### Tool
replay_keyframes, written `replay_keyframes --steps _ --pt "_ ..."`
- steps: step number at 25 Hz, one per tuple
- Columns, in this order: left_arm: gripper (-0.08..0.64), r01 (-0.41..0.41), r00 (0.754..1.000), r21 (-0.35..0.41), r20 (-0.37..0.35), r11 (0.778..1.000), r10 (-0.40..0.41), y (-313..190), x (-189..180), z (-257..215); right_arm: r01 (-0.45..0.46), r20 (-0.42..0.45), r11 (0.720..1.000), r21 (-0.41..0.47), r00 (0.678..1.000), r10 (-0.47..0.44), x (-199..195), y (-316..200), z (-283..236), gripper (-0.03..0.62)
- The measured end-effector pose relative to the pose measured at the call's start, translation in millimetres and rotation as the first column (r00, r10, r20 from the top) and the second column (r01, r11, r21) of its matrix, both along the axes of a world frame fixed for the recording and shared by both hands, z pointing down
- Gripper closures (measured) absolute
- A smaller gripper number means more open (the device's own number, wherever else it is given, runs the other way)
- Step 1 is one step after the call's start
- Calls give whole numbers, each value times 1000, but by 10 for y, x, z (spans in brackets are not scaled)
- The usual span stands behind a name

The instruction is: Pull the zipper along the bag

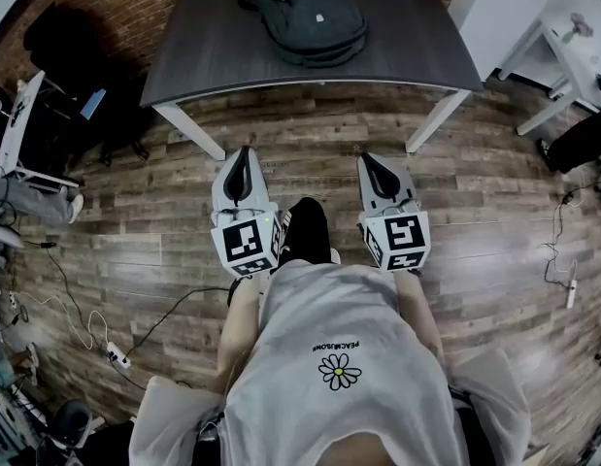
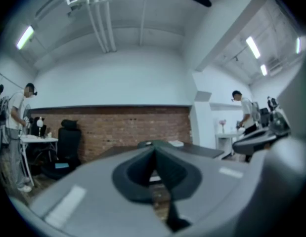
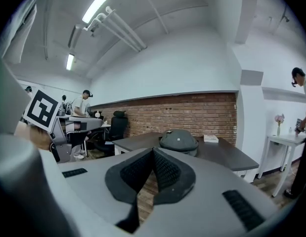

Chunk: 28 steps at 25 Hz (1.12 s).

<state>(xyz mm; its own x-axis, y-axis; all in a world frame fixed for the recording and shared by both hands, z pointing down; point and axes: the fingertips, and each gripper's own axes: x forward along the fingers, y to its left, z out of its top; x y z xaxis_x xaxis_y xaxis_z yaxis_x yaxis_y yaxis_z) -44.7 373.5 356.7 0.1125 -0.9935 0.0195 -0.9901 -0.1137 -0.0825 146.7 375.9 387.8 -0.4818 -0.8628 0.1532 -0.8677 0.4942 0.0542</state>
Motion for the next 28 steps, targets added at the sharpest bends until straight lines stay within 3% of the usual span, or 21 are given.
replay_keyframes --steps 7,13,19,28 --pt "552 7 1000 28 12 1000 -7 -284 -87 -32 38 -11 999 31 999 -38 -90 -239 -73 594" --pt "552 20 999 62 30 998 -22 -692 -133 -158 -49 76 998 37 996 46 89 -560 -207 594" --pt "552 5 1000 48 27 999 -7 -992 -60 -113 -81 79 996 32 994 78 197 -800 -155 594" --pt "552 -15 1000 16 15 1000 15 -1677 -97 68 -75 52 997 28 996 74 55 -1469 -20 592"
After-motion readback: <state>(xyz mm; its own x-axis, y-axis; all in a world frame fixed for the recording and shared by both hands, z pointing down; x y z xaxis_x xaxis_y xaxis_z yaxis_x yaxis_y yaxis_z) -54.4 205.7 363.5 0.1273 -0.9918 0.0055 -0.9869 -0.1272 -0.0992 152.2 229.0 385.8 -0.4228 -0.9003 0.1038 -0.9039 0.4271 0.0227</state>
